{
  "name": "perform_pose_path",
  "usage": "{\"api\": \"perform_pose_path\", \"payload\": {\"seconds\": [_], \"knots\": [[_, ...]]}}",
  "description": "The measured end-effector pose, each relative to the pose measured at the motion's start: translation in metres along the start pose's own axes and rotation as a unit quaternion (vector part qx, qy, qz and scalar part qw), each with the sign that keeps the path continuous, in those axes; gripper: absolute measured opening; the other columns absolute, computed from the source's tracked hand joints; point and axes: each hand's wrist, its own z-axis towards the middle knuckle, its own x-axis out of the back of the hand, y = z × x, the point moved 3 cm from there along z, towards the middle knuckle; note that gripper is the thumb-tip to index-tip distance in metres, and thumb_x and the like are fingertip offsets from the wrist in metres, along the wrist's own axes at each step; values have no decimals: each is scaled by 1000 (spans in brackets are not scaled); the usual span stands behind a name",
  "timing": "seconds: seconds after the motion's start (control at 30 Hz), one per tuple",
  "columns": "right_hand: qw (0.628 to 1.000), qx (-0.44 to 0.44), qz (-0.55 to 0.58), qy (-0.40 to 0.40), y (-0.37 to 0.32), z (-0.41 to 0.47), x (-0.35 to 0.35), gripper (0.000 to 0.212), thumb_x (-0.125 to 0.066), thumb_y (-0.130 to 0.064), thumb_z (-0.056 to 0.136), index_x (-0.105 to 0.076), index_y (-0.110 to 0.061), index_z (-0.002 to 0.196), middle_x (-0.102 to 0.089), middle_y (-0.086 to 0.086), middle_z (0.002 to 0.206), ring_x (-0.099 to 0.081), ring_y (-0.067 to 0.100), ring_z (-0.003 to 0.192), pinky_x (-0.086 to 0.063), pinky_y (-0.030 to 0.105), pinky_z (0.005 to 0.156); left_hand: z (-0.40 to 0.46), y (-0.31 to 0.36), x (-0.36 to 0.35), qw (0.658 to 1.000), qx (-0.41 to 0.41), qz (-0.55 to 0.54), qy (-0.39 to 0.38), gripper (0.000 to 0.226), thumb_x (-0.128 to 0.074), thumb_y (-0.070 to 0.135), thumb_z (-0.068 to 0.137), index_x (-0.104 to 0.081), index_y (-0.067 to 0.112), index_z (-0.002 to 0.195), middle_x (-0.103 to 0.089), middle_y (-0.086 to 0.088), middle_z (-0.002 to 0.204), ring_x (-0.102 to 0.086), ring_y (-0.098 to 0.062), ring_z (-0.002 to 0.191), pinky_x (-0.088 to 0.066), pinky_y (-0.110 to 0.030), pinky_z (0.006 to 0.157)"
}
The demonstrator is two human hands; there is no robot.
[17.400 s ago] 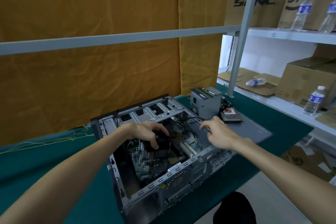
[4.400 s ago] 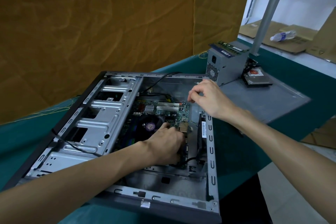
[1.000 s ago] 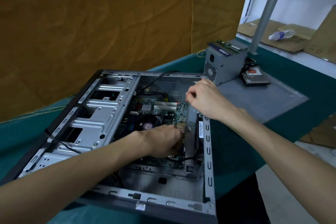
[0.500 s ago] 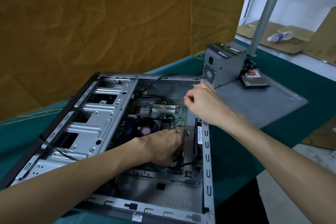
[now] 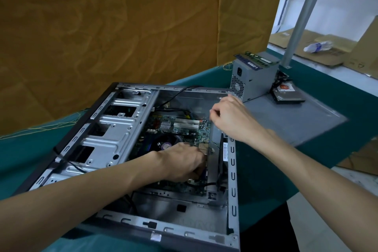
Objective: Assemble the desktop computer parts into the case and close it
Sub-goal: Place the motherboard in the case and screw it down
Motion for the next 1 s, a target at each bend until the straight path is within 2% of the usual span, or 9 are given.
{"api": "perform_pose_path", "payload": {"seconds": [0.17, 0.3, 0.4, 0.5, 0.63, 0.7, 0.8, 0.9, 1.0], "knots": [[998, 2, 51, 26, 1, -3, 2, 39, -46, -22, 105, -69, -9, 76, -66, 2, 82, -58, 20, 94, -36, 45, 114, -16, 1, 12, 997, 27, 16, 66, 36, -51, 47, 102, -73, 18, 101, -71, -2, 103, -63, -24, 102, -40, -34, 102], [977, -37, 162, 137, 2, -16, 13, 15, -58, -15, 100, -68, -8, 106, -65, 1, 112, -53, 11, 107, -42, 33, 104, -35, -11, 17, 971, 192, -26, 140, 49, -42, 53, 103, -49, 20, 138, -43, -6, 140, -39, -31, 135, -34, -47, 113], [948, -95, 241, 185, 2, -38, 20, 43, -65, -24, 98, -45, -10, 134, -42, -3, 126, -51, -1, 102, -41, 16, 92, -36, -17, 9, 936, 328, -113, 64, 77, -49, 62, 97, -25, 11, 149, -28, -17, 149, -29, -40, 141, -37, -51, 112], [928, -172, 315, 98, 3, -64, 16, 54, -64, -49, 96, -31, -23, 130, -38, 2, 132, -58, 1, 98, -46, 11, 76, -30, -24, 7, 902, 403, -137, 71, 84, -57, 60, 94, -21, 6, 147, -26, -21, 149, -31, -40, 141, -40, -48, 108], [916, -261, 303, -13, 12, -88, 13, 109, -59, -79, 82, -9, -17, 157, -15, 2, 165, -35, 30, 144, -35, 45, 110, -27, -36, -1, 868, 435, -240, -5, 113, -61, 63, 91, 2, -5, 156, -29, -23, 158, -38, -37, 143, -38, -40, 111], [908, -280, 308, -40, 19, -96, 12, 124, -59, -85, 76, -2, -14, 160, -9, 3, 169, -29, 32, 150, -31, 51, 116, -28, -39, -4, 861, 445, -246, 18, 112, -68, 64, 85, -14, -7, 154, -44, -18, 149, -48, -33, 136, -44, -36, 104], [826, -327, 437, -137, 26, -110, 3, 140, -67, -92, 59, -7, -22, 164, -7, 1, 171, -19, 30, 154, -29, 57, 119, -30, -38, -5, 858, 456, -225, 75, 101, -69, 68, 80, -39, -3, 144, -57, -12, 136, -58, -30, 124, -47, -31, 91], [729, -324, 550, -246, 19, -124, -2, 131, -76, -90, 49, -20, -47, 159, -10, -3, 171, -27, 39, 149, -36, 64, 112, -31, -33, -5, 849, 466, -230, 95, 106, -69, 73, 75, -38, -2, 144, -55, -11, 138, -55, -30, 128, -45, -32, 97], [706, -308, 568, -291, 15, -128, -5, 127, -77, -90, 49, -19, -55, 156, -18, 6, 170, -42, 46, 138, -39, 65, 109, -27, -28, -3, 844, 471, -228, 114, 109, -72, 75, 72, -36, -2, 141, -55, -11, 137, -54, -31, 129, -46, -35, 101]]}}
